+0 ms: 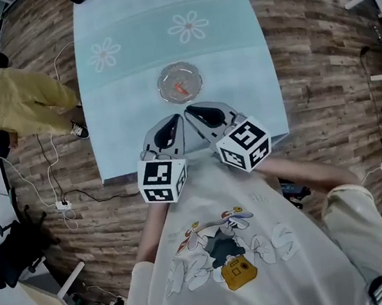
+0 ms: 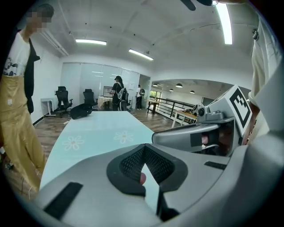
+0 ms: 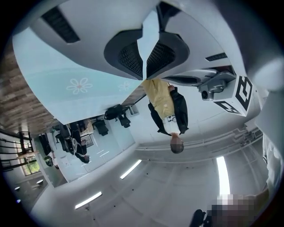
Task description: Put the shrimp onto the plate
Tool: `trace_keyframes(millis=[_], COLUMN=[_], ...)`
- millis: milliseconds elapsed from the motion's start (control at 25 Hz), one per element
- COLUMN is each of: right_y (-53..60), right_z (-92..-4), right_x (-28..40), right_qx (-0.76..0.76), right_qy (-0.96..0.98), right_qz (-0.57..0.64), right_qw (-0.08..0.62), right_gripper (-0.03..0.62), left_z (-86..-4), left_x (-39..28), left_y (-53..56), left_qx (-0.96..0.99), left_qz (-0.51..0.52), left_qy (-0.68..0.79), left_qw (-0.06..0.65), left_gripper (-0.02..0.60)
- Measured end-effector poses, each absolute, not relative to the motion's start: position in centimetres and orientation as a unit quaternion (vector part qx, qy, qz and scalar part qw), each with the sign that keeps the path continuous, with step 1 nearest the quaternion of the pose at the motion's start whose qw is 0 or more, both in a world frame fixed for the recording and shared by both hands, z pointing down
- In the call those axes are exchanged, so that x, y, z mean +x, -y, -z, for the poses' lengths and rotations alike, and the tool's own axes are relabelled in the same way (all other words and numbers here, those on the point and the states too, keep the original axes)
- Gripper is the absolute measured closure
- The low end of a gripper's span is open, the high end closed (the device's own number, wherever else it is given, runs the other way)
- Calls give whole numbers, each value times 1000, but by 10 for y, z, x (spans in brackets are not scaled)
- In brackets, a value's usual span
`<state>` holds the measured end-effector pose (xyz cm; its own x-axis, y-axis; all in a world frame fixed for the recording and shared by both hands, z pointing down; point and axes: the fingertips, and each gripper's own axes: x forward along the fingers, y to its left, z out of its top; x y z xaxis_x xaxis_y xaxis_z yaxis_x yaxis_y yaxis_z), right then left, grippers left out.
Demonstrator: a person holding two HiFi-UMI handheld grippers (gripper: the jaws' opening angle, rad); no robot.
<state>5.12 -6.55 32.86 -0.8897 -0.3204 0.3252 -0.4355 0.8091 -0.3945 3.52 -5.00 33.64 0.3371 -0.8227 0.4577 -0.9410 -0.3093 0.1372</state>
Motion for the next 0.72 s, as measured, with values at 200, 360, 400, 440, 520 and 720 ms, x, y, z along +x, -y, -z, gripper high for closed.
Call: trace_keyframes(millis=[200, 360, 400, 440, 520, 720], right_y=[76, 75, 74, 73, 71, 60], right_z=[-333, -337, -337, -336, -335, -330], right_x=[66, 71, 73, 75, 77, 74], right_qx=[221, 225, 225, 225, 225, 204], right_qy=[933, 930, 930, 931, 931, 940], right_qz=[-261, -268, -266, -265, -263, -240], right_qw=[112, 116, 116, 116, 115, 128], right_gripper=[551, 551, 551, 551, 551, 562], left_z=[-338, -339, -339, -339, -339, -339], left_x=[38, 44, 46, 48, 49, 52], left_y=[55, 53, 53, 52, 51, 48], left_qx=[789, 793, 793, 793, 792, 789], left_qz=[-150, -150, -149, -147, -144, -137], left_qy=[561, 556, 556, 556, 558, 560], left_qw=[199, 199, 200, 201, 203, 212], left_gripper=[574, 574, 574, 574, 574, 574])
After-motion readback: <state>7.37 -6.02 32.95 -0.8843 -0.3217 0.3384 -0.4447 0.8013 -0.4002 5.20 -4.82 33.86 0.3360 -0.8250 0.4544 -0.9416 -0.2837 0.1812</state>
